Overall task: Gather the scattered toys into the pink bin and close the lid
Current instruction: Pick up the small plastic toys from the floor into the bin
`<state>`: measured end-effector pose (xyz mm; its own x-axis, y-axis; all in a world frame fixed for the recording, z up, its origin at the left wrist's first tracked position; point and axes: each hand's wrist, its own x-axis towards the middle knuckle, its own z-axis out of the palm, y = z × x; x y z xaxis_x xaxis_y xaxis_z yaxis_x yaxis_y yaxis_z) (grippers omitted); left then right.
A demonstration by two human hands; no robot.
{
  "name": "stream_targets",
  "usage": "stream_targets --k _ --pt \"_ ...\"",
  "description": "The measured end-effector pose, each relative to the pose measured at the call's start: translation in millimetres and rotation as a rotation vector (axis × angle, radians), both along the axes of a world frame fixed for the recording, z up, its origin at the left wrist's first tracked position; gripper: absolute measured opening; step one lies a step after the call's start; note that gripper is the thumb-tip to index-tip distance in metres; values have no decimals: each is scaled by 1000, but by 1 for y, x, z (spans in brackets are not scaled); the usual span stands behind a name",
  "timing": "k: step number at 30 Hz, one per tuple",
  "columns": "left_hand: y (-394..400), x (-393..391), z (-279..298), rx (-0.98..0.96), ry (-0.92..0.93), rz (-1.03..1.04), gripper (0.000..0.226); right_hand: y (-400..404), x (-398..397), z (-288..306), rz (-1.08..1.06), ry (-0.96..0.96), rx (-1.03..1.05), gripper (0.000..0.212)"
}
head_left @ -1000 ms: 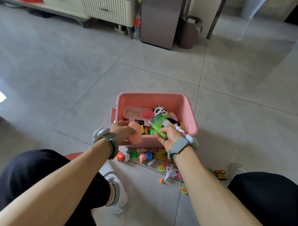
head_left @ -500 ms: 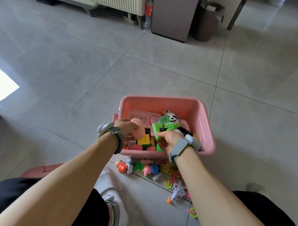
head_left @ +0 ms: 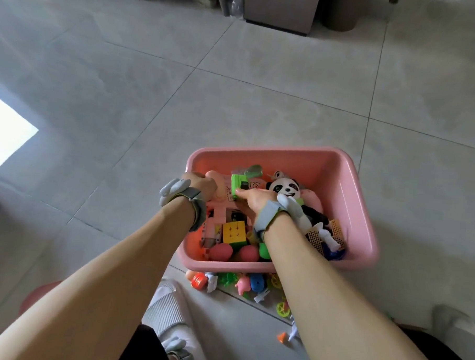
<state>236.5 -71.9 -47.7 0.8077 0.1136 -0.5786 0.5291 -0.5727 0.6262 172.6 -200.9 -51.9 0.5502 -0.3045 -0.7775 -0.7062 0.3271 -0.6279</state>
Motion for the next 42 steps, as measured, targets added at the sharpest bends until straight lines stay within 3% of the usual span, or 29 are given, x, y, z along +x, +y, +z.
stream_targets --k 2,4,8,14,20,32,35,39,42 --pt "-6 -5 11 123 -36 -98 23 3 2 0 -15 25 -91 40" --pt "-6 -6 8 161 -43 -173 45 3 1 -2 63 44 -26 37" --pt "-2 -18 2 154 -50 -284 68 -3 -15 -6 205 -10 -52 56" --pt "-3 -48 16 66 -122 -363 33 -15 -47 0 276 -81 -354 13" --pt "-4 -83 34 -9 -172 -425 19 -23 -89 25 421 -163 -540 24" --pt "23 -189 44 -27 -125 -542 14 -12 -186 54 628 -121 -692 14" --pt "29 -210 37 -17 -125 -600 6 -10 -212 50 597 -91 -658 18" --pt "27 -232 16 22 -81 -667 24 -12 -248 41 556 -24 -666 19" --pt "21 -238 -7 73 -48 -740 10 -16 -268 32 479 19 -625 16"
